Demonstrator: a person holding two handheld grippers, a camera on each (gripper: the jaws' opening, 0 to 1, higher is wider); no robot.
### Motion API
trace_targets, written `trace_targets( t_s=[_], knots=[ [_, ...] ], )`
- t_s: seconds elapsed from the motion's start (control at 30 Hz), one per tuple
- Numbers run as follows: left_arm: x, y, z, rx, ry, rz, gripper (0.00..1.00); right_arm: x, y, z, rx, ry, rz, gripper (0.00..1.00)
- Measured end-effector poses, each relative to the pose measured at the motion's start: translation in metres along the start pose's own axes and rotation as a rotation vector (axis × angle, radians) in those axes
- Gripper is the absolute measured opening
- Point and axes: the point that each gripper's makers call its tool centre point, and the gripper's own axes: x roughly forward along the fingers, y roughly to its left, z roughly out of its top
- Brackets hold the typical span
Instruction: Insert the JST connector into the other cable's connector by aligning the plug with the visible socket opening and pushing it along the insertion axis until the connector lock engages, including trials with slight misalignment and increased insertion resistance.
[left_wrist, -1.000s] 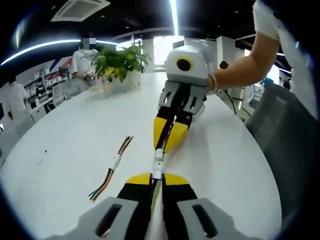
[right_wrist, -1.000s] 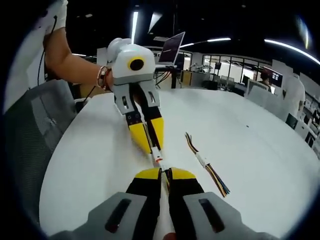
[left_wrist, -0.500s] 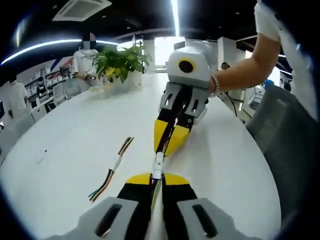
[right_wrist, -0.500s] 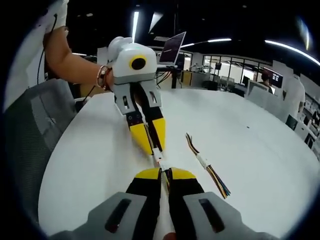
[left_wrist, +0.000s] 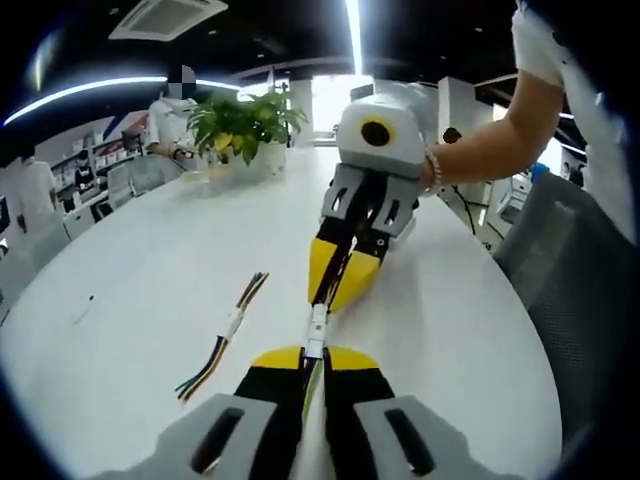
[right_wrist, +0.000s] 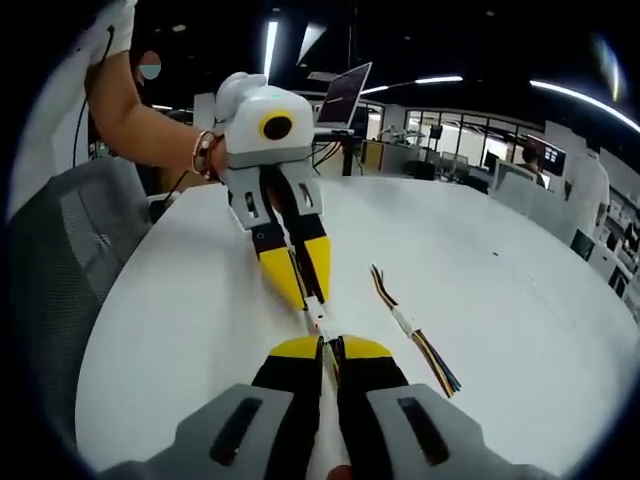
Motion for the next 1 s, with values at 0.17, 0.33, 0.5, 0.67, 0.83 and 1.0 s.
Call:
trace_targets(
  t_s=[0.17, 0.33, 0.5, 0.67, 0.83, 1.0],
  knots=[
    [-0.0002, -0.0014, -0.0014, -0.001, 0.003, -0.005, 0.00, 0.0007, 0.0012, 0.0000, 0.000, 0.001, 0.002, 0.02],
    [0.0000, -0.0011, -0.0024, -0.005, 0.004, -0.001, 0.00, 0.0014, 0.0019, -0.0007, -0.007, 0.009, 0.005, 0.02],
    [0.0004, -0.0008, -0.0019, -0.004, 0.002, -0.002, 0.00, 0.0023, 0.0025, 0.0001, -0.012, 0.011, 0.007, 0.02],
    [0.0021, -0.0016, 0.0013, -0.008, -0.003, -0.004, 0.00, 0.0057, 0.0056, 0.0034, -0.019, 0.012, 0.017, 0.01],
    [0.0017, -0.0011, 0.0000, 0.002, 0.005, -0.007, 0.00, 0.0060, 0.0056, 0.0033, -0.028, 0.021, 0.023, 0.01],
    [0.0039, -0.0006, -0.0006, 0.012, 0.016, -0.008, 0.00, 0.0069, 0.0053, 0.0029, -0.022, 0.029, 0.022, 0.01]
  ],
)
